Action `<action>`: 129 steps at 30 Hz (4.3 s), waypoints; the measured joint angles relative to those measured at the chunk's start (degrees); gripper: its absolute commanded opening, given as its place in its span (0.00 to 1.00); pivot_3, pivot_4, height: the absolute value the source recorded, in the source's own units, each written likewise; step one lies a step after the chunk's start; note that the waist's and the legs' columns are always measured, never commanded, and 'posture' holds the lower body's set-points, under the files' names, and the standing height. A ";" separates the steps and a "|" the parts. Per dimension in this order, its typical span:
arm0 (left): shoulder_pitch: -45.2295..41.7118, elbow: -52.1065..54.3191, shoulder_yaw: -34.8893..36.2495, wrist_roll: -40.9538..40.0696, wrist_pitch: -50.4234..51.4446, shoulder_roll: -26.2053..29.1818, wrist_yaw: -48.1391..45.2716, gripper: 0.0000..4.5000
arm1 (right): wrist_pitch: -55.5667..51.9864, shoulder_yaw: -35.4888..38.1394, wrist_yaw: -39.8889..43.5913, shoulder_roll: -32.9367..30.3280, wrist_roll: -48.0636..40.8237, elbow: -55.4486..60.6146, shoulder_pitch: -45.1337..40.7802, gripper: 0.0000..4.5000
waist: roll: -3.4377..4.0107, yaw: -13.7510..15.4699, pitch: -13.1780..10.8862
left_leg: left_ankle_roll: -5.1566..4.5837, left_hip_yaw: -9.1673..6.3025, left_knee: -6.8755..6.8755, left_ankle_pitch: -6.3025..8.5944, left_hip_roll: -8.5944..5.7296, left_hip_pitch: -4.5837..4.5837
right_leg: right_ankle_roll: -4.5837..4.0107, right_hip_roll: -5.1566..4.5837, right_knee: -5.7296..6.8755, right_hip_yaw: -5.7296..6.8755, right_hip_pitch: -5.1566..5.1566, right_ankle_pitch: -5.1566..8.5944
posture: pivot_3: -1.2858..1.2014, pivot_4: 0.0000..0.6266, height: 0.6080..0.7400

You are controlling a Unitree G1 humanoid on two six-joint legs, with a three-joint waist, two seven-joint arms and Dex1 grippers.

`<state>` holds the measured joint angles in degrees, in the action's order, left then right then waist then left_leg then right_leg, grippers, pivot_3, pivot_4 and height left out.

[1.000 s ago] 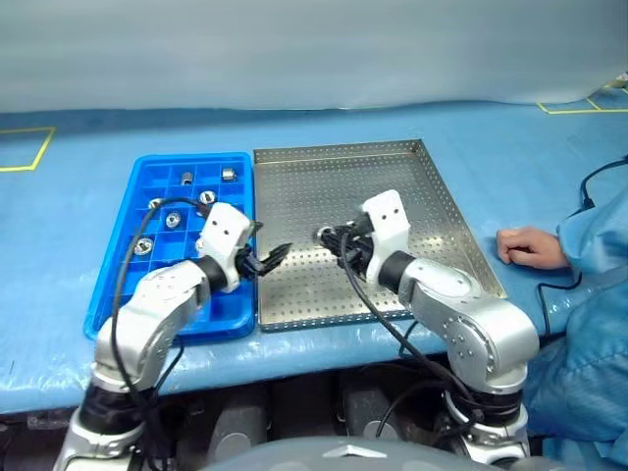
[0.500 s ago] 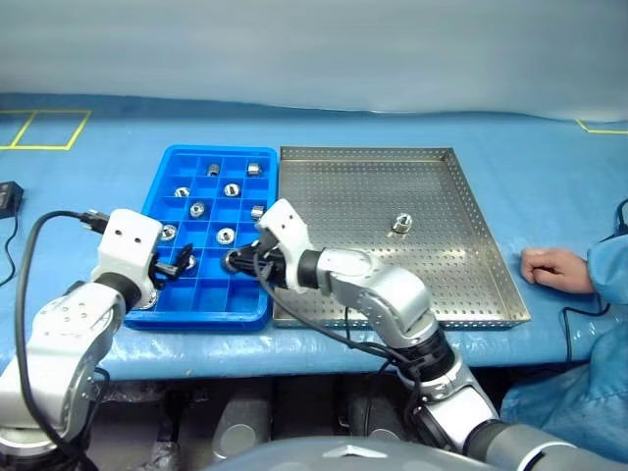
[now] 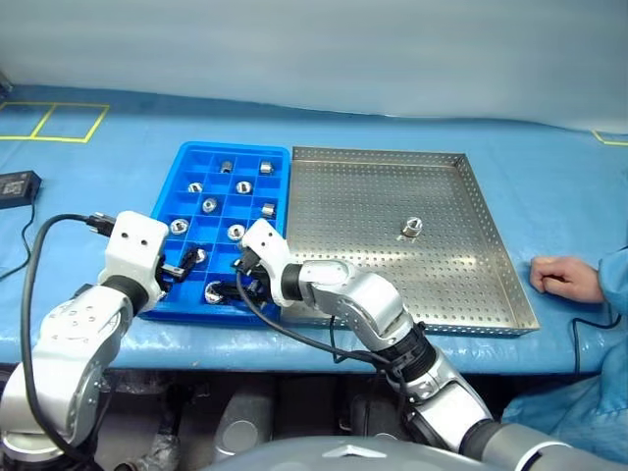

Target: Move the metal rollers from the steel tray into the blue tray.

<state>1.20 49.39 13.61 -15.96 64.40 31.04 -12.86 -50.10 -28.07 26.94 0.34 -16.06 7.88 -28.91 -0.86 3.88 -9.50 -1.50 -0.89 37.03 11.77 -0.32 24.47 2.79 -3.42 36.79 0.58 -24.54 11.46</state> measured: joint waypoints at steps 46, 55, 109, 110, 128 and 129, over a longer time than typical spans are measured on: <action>-14.73 -19.61 -23.58 0.09 -14.98 -8.22 -7.27 0.81 | 7.83 37.44 -39.87 6.23 11.78 -10.74 -1.38 0.70 | 0.03 -6.04 0.00 | -0.32 0.47 0.05 -0.04 -0.01 0.15 | -0.02 0.03 0.07 -0.48 0.05 -0.29 | 0.50 0.24 1.00; -14.32 -19.61 -23.17 0.07 -14.90 -8.07 -7.17 0.81 | 4.90 37.31 -38.55 5.88 11.07 -7.10 -1.01 0.70 | 0.03 -6.13 -0.01 | -0.33 0.51 0.05 -0.06 0.02 0.12 | -0.01 0.05 0.08 -0.48 0.04 -0.27 | 0.50 0.24 1.00; -7.32 -14.17 -15.84 -0.13 -11.42 -5.76 -4.40 0.81 | -16.09 23.66 -20.30 0.81 2.28 8.29 8.47 0.41 | 0.02 -5.07 0.00 | -0.34 0.51 0.05 -0.06 0.02 0.15 | 0.17 0.02 0.05 -0.47 0.01 -0.14 | 0.55 0.24 1.00; -6.39 -13.18 -15.31 -0.23 -10.87 -5.59 -4.27 0.81 | -16.09 23.65 -19.13 0.79 1.43 8.89 7.56 0.41 | 0.03 -5.10 -0.01 | -0.34 0.50 0.04 -0.06 0.03 0.14 | 0.16 0.02 0.06 -0.47 0.01 -0.14 | 0.56 0.24 1.00; 7.28 -1.39 0.13 0.13 -3.82 -5.31 1.68 0.81 | -8.57 8.08 -6.93 1.66 -2.05 -0.92 -1.70 0.41 | 0.00 0.35 -0.01 | -0.25 0.23 0.04 -0.03 -0.02 0.08 | 0.09 -0.09 -0.09 -0.15 -0.07 -0.10 | 0.62 0.24 1.00; 7.27 -1.34 0.10 0.13 -3.70 -5.59 1.76 0.81 | -8.43 8.08 -6.97 1.60 -1.94 -1.00 -1.71 0.49 | 0.00 0.54 -0.01 | -0.24 0.22 0.03 -0.03 -0.01 0.08 | 0.09 -0.08 -0.08 -0.14 -0.07 -0.10 | 0.62 0.24 1.00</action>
<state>8.47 48.05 13.70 -15.83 60.70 25.45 -11.10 -58.52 -19.99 19.97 1.93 -18.00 6.88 -30.62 -0.86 4.42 -9.51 -1.74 -0.67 37.06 11.75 -0.33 24.56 2.88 -3.50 36.70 0.44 -24.61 11.37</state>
